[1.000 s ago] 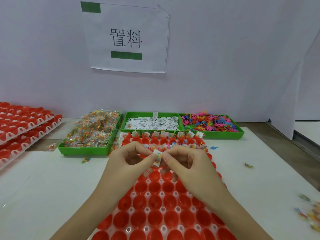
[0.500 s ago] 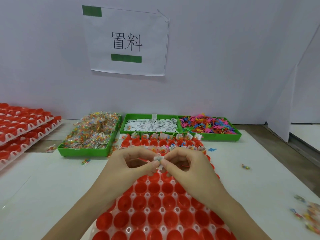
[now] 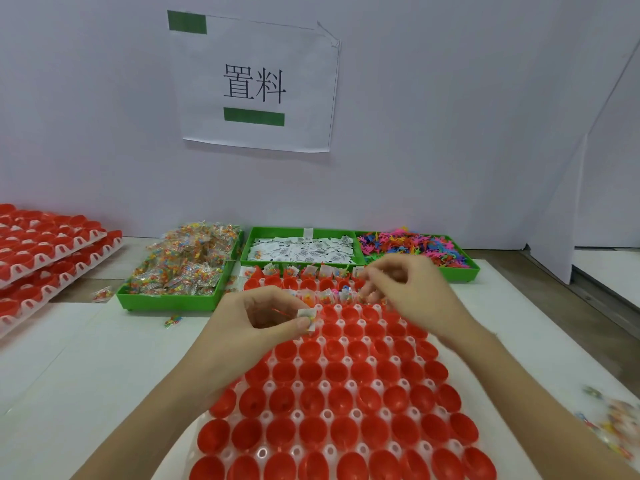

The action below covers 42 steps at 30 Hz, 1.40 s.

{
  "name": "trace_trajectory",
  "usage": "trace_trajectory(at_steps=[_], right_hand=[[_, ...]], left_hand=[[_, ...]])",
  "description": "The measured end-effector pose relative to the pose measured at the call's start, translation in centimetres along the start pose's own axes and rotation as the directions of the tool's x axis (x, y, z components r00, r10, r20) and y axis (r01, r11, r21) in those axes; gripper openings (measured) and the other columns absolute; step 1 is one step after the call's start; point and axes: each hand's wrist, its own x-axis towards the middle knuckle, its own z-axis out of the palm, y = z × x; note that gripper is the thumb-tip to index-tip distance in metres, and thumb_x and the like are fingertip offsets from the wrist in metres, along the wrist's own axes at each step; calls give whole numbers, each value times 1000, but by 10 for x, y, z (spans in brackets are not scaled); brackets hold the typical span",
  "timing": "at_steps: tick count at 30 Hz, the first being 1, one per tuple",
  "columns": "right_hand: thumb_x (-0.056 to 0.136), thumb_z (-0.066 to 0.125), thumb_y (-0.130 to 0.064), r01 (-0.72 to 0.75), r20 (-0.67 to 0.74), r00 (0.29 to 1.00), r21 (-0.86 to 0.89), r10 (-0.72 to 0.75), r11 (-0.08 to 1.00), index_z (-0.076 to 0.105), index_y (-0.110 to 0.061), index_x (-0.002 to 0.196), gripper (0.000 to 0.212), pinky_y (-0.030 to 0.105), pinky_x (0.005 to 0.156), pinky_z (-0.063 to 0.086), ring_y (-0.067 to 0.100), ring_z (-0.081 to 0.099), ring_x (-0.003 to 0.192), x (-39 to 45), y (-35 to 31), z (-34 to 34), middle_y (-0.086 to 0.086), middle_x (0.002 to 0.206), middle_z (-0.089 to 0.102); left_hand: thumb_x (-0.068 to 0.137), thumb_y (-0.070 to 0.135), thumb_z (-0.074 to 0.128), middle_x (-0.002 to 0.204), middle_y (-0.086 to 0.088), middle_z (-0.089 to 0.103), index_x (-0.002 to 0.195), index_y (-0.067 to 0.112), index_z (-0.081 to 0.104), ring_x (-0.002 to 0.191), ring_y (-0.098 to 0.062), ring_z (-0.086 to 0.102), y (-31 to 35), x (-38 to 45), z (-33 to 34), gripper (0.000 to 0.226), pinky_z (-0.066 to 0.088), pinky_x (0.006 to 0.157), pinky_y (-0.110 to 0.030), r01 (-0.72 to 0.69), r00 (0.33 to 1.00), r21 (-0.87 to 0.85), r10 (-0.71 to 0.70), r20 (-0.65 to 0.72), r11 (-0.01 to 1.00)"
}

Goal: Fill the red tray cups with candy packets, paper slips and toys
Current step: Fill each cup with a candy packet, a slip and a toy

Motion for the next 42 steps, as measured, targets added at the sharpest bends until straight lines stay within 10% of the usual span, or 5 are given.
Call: trace_trajectory(at_steps=[5, 13, 42], right_hand=[[99, 62, -14, -102, -152, 987, -345, 52, 933, 74, -8, 103, 14, 32, 83, 55, 18, 69, 79, 74, 45, -30, 8, 92, 77], [96, 70, -17, -147, -181, 983, -620, 42, 771, 75, -7, 107, 16, 37, 85, 51, 34, 68, 96, 140, 100, -48, 18, 100, 74], [90, 77, -16, -207, -177, 974, -467, 138, 860, 78, -7, 93, 9, 28, 81, 44, 19, 62, 88, 136, 108, -70, 9, 97, 74]], left_hand=[[72, 29, 86, 85, -4, 78, 88, 21, 81, 80, -13, 73, -6, 4, -2, 18, 55, 76, -16, -11, 999, -19, 10, -44, 1000], [74, 28, 85, 84, -7, 78, 87, 21, 80, 78, -15, 74, -9, 8, -6, 16, 55, 73, -15, -23, 998, 18, 24, -65, 1000], [77, 22, 85, 85, -7, 77, 87, 18, 80, 80, -17, 74, 2, 1, -3, 11, 57, 77, -18, -21, 1000, 27, 22, -21, 999]])
